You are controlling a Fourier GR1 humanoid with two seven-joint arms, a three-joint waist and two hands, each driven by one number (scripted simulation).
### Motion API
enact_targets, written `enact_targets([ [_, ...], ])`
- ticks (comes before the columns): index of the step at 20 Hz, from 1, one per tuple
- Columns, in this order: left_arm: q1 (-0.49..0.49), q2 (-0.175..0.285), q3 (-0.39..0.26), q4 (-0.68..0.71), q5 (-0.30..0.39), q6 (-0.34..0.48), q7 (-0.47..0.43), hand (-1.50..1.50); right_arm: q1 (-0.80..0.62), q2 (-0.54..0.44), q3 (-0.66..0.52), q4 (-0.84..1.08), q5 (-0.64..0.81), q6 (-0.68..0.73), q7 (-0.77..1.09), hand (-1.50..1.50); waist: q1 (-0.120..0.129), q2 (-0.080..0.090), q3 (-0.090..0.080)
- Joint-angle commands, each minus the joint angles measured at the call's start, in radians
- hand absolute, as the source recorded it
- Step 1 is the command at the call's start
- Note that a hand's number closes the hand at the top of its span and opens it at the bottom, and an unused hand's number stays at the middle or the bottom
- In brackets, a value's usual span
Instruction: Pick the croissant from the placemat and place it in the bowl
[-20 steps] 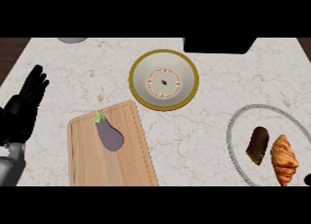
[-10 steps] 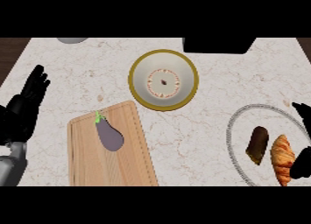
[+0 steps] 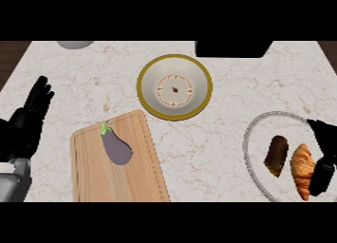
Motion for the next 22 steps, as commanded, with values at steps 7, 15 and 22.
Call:
enact_targets([
  [7,0.01,0.007,0.064,-0.041,-0.006,-0.055,0.044,0.0,0.034,0.098,0.053,0.097,0.279,-0.039,-0.03,-1.5,-0.009,-0.003,0.001],
  [15,-0.063,-0.02,0.105,0.005,-0.039,-0.086,0.081,0.0,0.093,0.208,-0.005,0.164,0.331,-0.013,-0.051,-1.5,-0.013,-0.002,0.001],
  [22,-0.011,-0.059,0.132,-0.047,-0.087,-0.105,0.079,0.0,0.116,0.26,-0.091,0.183,0.419,-0.008,-0.101,-1.5,-0.011,-0.002,0.001],
])
